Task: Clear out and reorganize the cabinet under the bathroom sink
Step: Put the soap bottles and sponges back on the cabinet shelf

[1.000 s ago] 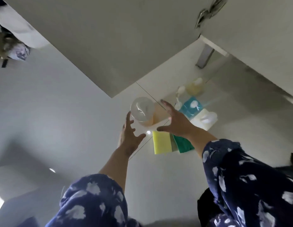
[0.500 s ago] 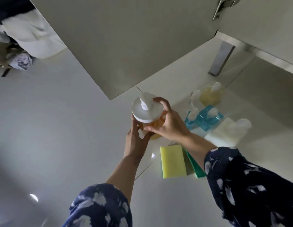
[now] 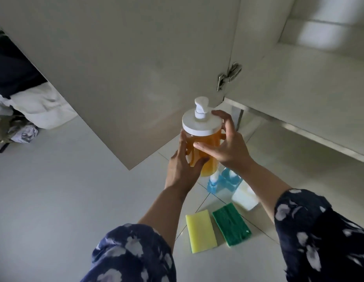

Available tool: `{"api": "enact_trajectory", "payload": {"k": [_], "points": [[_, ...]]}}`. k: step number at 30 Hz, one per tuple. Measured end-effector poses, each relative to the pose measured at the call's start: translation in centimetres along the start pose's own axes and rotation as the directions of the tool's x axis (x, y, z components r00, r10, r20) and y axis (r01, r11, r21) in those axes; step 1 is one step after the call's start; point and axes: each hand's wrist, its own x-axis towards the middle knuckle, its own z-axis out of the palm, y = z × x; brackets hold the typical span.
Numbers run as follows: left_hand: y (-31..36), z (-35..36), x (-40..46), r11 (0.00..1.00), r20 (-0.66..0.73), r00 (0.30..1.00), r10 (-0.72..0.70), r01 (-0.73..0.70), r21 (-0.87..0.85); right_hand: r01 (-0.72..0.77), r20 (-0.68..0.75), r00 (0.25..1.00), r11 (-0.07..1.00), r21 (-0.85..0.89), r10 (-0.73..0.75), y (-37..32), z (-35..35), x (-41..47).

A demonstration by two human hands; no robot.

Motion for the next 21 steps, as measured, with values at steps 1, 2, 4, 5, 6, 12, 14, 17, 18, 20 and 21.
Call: {"api": "enact_trajectory", "payload": {"k": [1,2,4,5,6,12,14,17,18,20,21], "points": [[1.4,0.5,0.9,1.0,0.011,1.0,0.021,-0.021,0.002,-0.002,-0.031,1.0,1.0,-0.009,0.002,-0.4,-1.5,0.7],[2.7,1.1,1.8,0.999,0.021,0.999,0.04,-0.04,-0.001,-0.011,-0.065,0.998,1.0,-0.015,0.01,-0.7,-3.1,1.5],[5.6,2.5,3.7,0.997,0.042,0.996,0.076,-0.074,-0.037,-0.017,-0.126,0.992,0.999,-0.033,0.013,-1.0,-6.2,3.0],[7.0,3.3,4.7,0.994,0.053,0.994,0.093,-0.09,-0.062,-0.022,-0.147,0.989,0.999,-0.045,0.015,-0.9,-7.7,3.9],[8.4,4.1,5.8,0.991,0.063,0.992,0.113,-0.107,-0.082,-0.031,-0.164,0.986,0.998,-0.058,0.021,-0.8,-9.2,4.7],[14.0,10.1,10.9,0.977,0.211,0.96,0.184,-0.154,-0.147,-0.099,-0.272,0.96,0.989,-0.107,0.067,2.3,-16.4,8.2],[14.9,12.2,12.0,0.974,0.241,0.953,0.186,-0.146,-0.175,-0.121,-0.285,0.955,0.983,-0.141,0.076,3.7,-17.9,9.0],[15.5,15.4,13.6,0.971,0.257,0.95,0.176,-0.124,-0.205,-0.134,-0.305,0.95,0.974,-0.183,0.074,6.1,-19.5,10.2],[15.5,16.3,14.2,0.972,0.258,0.951,0.169,-0.118,-0.203,-0.143,-0.314,0.946,0.972,-0.184,0.08,6.8,-20.0,10.6],[15.6,17.9,15.4,0.973,0.268,0.949,0.164,-0.111,-0.204,-0.164,-0.334,0.937,0.972,-0.171,0.1,8.3,-20.8,11.3],[15.7,18.6,16.0,0.973,0.277,0.947,0.163,-0.107,-0.205,-0.175,-0.345,0.932,0.971,-0.161,0.111,9.0,-21.1,11.6]]}}
